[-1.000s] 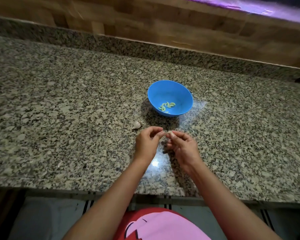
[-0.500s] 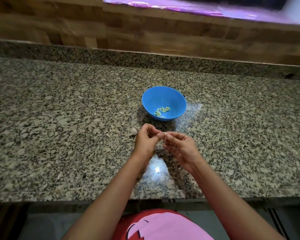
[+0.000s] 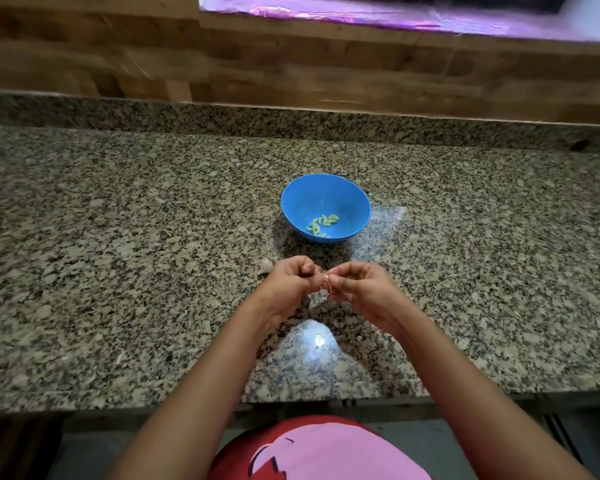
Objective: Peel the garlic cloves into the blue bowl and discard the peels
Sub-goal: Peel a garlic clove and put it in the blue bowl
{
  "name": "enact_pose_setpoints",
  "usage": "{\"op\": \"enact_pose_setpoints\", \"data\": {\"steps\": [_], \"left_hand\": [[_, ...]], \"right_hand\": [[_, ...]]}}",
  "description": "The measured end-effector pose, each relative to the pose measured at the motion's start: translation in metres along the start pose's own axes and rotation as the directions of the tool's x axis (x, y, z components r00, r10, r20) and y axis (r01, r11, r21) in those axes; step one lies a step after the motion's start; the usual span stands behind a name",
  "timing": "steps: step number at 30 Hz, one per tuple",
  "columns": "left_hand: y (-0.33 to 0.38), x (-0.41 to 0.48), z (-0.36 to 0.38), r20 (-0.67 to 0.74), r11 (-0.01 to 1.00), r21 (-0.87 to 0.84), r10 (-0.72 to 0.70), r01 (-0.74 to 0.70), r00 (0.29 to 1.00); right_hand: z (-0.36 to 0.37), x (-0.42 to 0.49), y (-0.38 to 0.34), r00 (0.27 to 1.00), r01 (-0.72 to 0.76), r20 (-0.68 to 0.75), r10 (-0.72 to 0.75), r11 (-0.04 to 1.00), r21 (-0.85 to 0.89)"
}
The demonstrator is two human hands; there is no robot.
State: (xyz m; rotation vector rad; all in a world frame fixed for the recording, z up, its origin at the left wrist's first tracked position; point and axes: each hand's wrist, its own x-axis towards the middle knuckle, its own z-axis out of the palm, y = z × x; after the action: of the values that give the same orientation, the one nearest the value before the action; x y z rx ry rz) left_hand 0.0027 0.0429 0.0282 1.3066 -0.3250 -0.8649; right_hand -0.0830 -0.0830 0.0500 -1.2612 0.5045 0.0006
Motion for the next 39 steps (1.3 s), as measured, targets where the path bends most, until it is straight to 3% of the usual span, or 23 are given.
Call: {"op": "enact_pose_setpoints", "data": {"steps": [3,7,10,13,16,19,22,31,39], "left_hand": [[-0.001,0.0,0.005,-0.039,0.998,0.066,0.021,-0.018,0.999],[-0.001,-0.001,0.011,-0.111,0.976,0.203,0.096,-0.072,0.989],[-0.006,-0.001,0.016,-0.154,0.934,0.334,0.186,-0.126,0.97],[-0.015,-0.006,0.019,-0.109,0.903,0.41,0.188,-0.128,0.976],[-0.023,-0.01,0.014,-0.087,0.877,0.476,0.124,-0.068,0.989],[-0.024,-0.007,0.014,-0.187,0.907,0.42,0.092,-0.005,0.978],[-0.019,-0.002,0.016,-0.258,0.906,0.422,0.165,-0.043,0.952],[-0.01,-0.004,0.021,-0.223,0.983,0.151,0.136,-0.104,0.965],[-0.014,-0.002,0.026,-0.174,0.938,0.333,0.161,-0.096,0.971]], "right_hand": [[0.0,0.002,0.001,0.999,0.042,-0.031,-0.044,0.996,-0.074],[0.003,0.003,0.003,0.993,0.062,-0.101,-0.063,0.998,-0.011],[0.011,0.006,0.011,0.982,0.052,-0.189,-0.023,0.988,0.148],[0.012,0.01,0.014,0.963,0.043,-0.263,0.066,0.921,0.388],[0.002,0.011,0.016,0.947,0.043,-0.309,0.083,0.924,0.38],[-0.003,0.007,0.019,0.963,0.031,-0.269,0.03,0.975,0.219],[-0.004,0.004,0.02,0.969,0.07,-0.244,-0.043,0.992,0.103],[-0.006,-0.003,0.015,0.989,0.088,-0.141,-0.049,0.954,0.286],[-0.002,-0.005,0.016,0.992,0.064,-0.126,-0.027,0.952,0.299]]}}
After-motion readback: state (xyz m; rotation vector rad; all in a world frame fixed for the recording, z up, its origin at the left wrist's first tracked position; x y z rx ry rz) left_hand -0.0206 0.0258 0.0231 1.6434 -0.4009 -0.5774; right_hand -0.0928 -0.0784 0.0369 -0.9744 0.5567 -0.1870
